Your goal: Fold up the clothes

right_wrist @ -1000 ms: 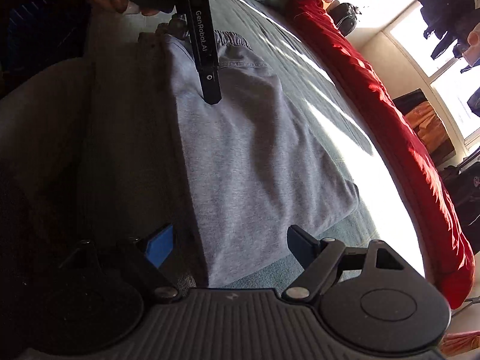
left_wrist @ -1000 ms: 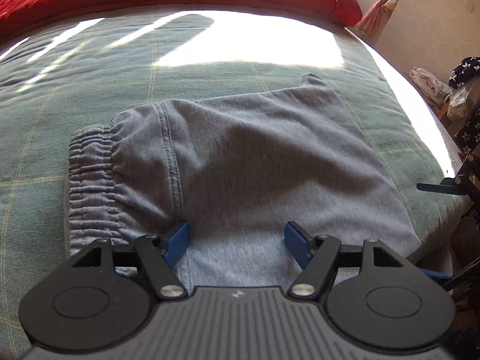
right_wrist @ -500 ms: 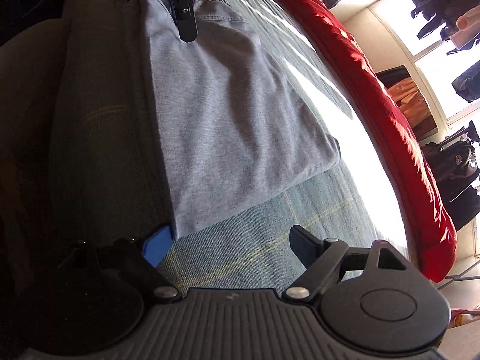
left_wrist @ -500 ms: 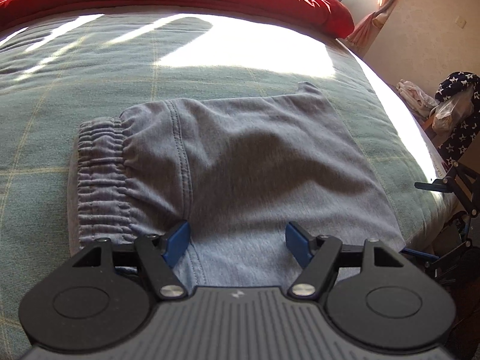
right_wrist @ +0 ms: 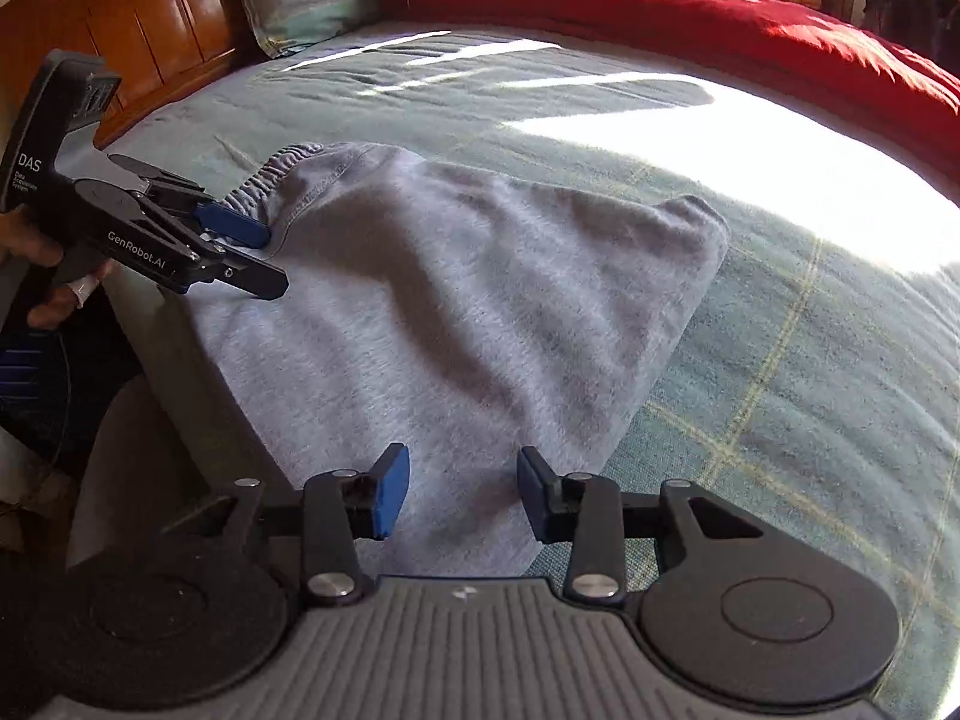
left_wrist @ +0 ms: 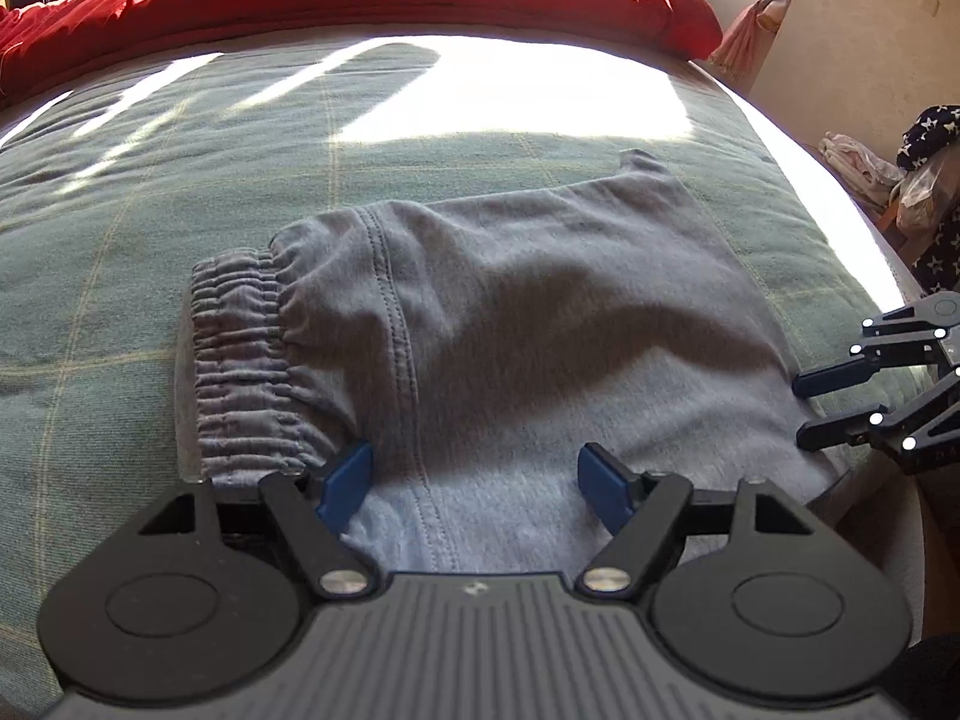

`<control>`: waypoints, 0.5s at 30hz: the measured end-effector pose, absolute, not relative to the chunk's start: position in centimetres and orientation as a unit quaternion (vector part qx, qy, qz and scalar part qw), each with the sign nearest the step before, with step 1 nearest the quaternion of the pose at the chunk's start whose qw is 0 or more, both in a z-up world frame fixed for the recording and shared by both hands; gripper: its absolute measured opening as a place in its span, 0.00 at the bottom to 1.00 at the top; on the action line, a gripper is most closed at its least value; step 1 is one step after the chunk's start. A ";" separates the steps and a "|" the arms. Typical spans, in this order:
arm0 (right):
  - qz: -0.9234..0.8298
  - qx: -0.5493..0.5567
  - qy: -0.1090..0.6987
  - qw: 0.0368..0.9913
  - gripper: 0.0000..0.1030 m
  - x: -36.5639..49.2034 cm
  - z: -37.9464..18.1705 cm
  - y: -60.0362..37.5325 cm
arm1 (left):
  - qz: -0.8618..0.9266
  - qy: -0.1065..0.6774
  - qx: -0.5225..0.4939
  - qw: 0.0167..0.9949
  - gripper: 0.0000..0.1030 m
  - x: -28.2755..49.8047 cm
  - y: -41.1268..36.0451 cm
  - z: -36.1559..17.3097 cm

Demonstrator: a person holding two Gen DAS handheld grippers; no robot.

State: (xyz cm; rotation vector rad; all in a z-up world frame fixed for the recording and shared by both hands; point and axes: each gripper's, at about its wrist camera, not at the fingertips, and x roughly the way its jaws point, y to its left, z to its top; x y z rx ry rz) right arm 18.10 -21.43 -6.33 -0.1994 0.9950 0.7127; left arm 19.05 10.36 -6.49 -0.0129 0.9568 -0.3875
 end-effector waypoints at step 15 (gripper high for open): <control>0.299 0.012 0.408 0.863 0.44 28.1 -2.8 -20.5 | -0.145 0.438 0.013 0.887 0.81 26.3 8.2 -5.1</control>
